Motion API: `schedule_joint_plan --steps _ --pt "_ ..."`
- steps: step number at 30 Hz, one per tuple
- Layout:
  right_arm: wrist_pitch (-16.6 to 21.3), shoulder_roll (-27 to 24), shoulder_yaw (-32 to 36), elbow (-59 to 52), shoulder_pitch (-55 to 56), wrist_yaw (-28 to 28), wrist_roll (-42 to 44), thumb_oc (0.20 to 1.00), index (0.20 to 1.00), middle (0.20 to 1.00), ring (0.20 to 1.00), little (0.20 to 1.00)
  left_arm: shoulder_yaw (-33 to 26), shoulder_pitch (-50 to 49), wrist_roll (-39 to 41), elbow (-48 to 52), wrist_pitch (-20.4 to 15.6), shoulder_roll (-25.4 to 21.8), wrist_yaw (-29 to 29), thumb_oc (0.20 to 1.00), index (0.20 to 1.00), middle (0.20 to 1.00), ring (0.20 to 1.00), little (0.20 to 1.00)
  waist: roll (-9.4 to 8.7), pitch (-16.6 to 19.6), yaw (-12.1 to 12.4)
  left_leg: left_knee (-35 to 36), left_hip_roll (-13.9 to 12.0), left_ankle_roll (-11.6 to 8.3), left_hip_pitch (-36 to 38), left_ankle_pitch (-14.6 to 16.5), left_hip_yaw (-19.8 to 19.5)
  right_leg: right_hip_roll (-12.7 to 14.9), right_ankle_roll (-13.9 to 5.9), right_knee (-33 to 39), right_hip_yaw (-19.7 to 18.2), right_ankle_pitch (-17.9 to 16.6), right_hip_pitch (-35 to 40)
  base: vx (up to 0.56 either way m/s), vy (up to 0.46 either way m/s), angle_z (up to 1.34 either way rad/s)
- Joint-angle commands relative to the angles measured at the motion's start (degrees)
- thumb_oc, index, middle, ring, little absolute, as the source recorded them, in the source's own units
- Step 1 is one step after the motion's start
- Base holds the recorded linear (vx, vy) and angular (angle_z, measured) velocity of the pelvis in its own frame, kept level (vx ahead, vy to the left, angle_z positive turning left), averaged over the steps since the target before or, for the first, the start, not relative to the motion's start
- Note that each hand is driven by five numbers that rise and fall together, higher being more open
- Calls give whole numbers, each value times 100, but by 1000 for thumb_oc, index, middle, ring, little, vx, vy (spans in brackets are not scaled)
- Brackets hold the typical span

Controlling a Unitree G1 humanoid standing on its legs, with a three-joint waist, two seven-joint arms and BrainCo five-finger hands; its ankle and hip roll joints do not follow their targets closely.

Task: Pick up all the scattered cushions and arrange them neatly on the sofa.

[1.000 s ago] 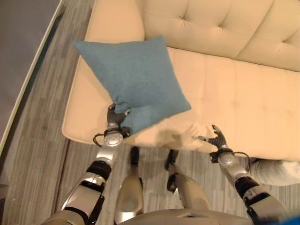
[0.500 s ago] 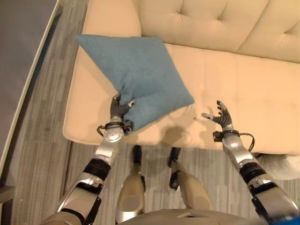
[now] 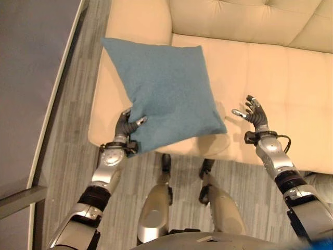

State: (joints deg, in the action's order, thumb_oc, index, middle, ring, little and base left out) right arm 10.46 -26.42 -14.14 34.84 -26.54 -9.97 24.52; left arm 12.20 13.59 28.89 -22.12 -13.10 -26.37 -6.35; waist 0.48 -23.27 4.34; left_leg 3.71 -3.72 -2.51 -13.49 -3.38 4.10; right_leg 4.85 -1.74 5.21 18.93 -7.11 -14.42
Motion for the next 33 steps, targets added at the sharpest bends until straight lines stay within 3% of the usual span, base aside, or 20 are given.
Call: schedule_joint_plan --steps 1,10,12,23,33 --pt "195 -283 -13 94 -61 169 259 1000 1000 1000 1000 1000 -113 -132 296 283 -321 -394 176 200 200 200 200 200 -125 288 128 -122 143 -248 -372 -100 -279 298 -536 -393 4 577 31 0 -2 7" --pt "37 -182 -169 747 -351 443 707 1000 1000 1000 1000 1000 -211 56 633 27 -404 -181 82 200 200 200 200 200 -7 104 281 -105 204 -278 -699 -198 -339 353 -545 -451 57 539 -305 1 -8 7" --pt "17 -140 -193 852 -416 415 648 1000 1000 1000 1000 1000 -245 65 714 59 -423 -86 60 200 200 200 200 200 31 104 327 -77 189 -319 -725 -96 -370 325 -577 -466 7 654 -356 63 -33 4" --pt "156 72 -224 998 -1052 457 996 1000 1000 1000 1000 1000 -339 330 868 216 -584 65 18 200 200 200 200 200 210 26 462 -3 185 -363 -1384 -257 -388 358 -615 -474 -10 564 -1095 0 0 0" --pt "309 740 -594 817 -1494 468 1017 1000 1000 1000 1000 1000 -81 653 768 226 -639 475 -147 200 200 200 200 200 212 75 474 79 175 -402 -1491 -292 -457 323 -628 -378 -11 532 -1222 0 0 0"
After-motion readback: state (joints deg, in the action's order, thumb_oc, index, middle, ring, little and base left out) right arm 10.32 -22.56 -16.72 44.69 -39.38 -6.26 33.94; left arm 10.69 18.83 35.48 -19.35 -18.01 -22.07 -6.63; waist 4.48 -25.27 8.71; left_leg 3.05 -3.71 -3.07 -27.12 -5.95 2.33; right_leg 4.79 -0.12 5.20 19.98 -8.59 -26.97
